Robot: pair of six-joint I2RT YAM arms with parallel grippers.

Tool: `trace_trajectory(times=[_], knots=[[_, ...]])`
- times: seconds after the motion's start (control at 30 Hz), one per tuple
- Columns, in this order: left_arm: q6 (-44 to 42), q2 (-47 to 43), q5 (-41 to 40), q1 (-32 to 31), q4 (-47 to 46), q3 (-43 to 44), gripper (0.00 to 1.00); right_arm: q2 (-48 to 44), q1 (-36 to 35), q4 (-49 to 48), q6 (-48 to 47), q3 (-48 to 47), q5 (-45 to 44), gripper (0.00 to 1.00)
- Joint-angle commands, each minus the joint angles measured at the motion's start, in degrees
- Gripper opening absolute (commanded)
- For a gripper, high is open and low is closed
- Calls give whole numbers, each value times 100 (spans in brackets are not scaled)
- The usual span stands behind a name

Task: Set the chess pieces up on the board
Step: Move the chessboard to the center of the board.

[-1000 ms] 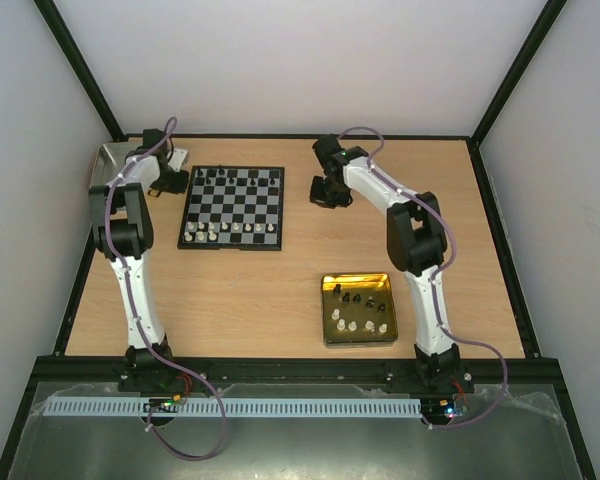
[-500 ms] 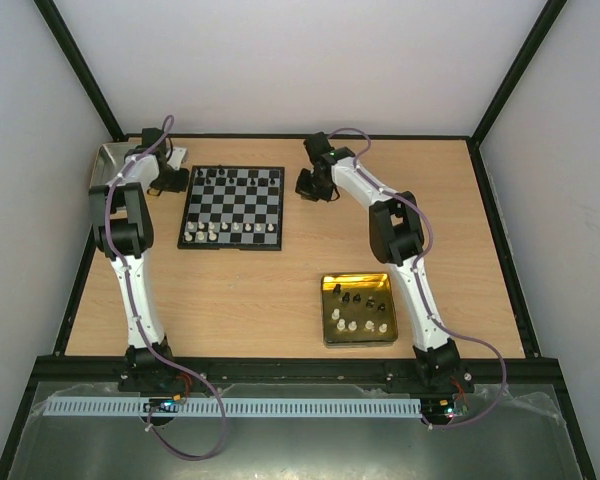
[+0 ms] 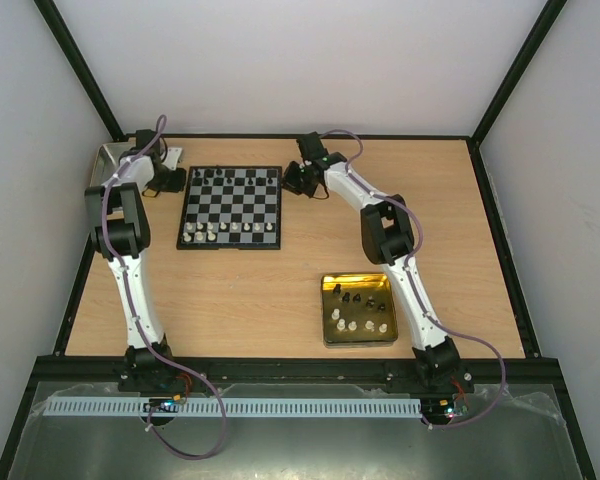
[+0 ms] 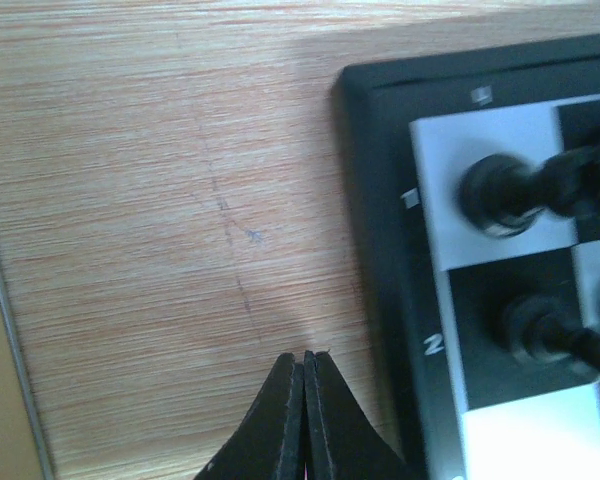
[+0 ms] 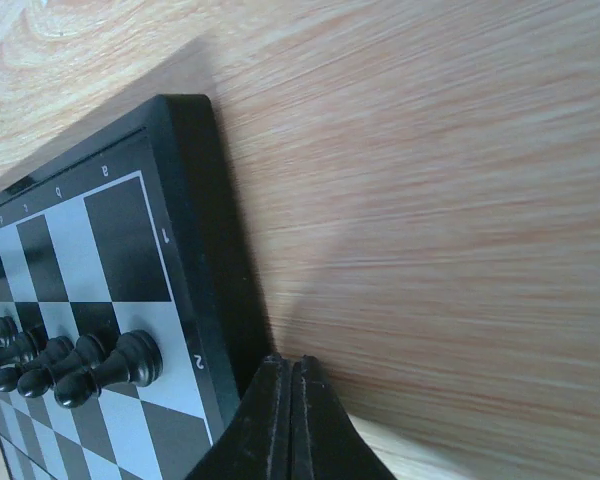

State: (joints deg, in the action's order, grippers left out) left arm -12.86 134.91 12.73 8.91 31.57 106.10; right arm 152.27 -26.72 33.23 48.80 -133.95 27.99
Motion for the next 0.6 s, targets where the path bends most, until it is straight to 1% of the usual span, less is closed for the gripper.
trace_trajectory(times=[0.0, 0.07, 0.37, 0.5, 0.57], knots=[[-1, 543, 232, 1, 529, -56, 2, 591, -240, 168, 321, -272, 132, 2], [-88, 566, 327, -9, 671, -48, 2, 594, -297, 185, 324, -251, 112, 2], [-526, 286, 673, -47, 871, -684, 2, 477, -459, 408, 164, 20, -3, 2], [-767, 97, 786, -71, 945, -1098, 2, 306, -546, 479, 74, 213, -37, 2], [-896, -73, 805, -88, 949, -1355, 2, 147, -570, 452, 20, 474, -37, 2]])
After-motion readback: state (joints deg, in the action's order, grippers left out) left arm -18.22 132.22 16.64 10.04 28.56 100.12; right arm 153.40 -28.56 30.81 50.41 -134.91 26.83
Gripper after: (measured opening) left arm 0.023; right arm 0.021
